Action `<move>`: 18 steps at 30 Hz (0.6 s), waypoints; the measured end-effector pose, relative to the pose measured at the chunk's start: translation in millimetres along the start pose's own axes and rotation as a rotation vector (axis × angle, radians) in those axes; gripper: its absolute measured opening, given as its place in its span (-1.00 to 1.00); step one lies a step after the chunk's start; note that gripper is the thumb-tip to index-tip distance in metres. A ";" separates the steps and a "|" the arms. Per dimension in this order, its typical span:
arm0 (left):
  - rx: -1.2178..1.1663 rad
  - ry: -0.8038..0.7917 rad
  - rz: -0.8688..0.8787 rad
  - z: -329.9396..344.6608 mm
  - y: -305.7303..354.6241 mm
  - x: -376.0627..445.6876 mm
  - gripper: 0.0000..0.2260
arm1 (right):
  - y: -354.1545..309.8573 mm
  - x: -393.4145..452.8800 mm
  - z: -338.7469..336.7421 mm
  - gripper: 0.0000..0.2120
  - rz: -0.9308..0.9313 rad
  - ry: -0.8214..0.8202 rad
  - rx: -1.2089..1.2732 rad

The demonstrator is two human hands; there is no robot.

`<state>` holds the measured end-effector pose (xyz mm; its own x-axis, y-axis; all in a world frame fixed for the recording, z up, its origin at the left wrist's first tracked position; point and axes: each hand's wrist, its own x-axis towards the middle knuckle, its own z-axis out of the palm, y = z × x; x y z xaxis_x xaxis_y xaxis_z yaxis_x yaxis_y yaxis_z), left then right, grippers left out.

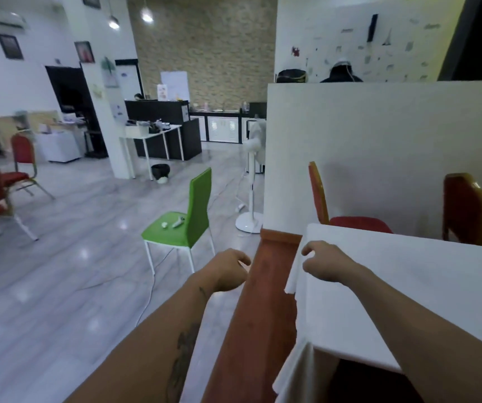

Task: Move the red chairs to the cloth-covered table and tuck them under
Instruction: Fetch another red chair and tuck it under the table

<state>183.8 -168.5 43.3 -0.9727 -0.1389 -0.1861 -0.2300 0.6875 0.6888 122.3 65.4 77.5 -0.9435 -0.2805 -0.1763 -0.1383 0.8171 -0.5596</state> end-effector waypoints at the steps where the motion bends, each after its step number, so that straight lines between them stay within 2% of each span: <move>1: 0.000 0.034 -0.012 -9.9 -8.9 10.7 -0.64 | -8.3 14.4 5.0 -0.63 -0.008 -0.008 -0.001; 5: 0.034 0.142 -0.057 -41.5 -31.2 60.5 -0.61 | -27.7 88.7 22.2 -0.67 -0.016 -0.018 0.009; 10: 0.118 0.186 -0.066 -72.0 -41.6 156.8 -0.58 | -33.6 203.7 33.7 -0.66 0.002 -0.006 0.078; 13: 0.132 0.139 -0.083 -80.1 -42.3 217.9 -0.53 | -30.3 266.1 31.5 -0.64 0.055 -0.014 0.098; 18: 0.095 0.067 -0.028 -86.8 -15.5 314.1 -0.66 | -25.5 350.6 -1.5 -0.63 0.136 0.027 0.102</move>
<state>-121.0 -284.7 35.0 -0.9665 -0.2043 -0.1553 -0.2564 0.7466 0.6139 -205.4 -53.1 31.1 -0.9593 -0.1566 -0.2350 0.0207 0.7909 -0.6117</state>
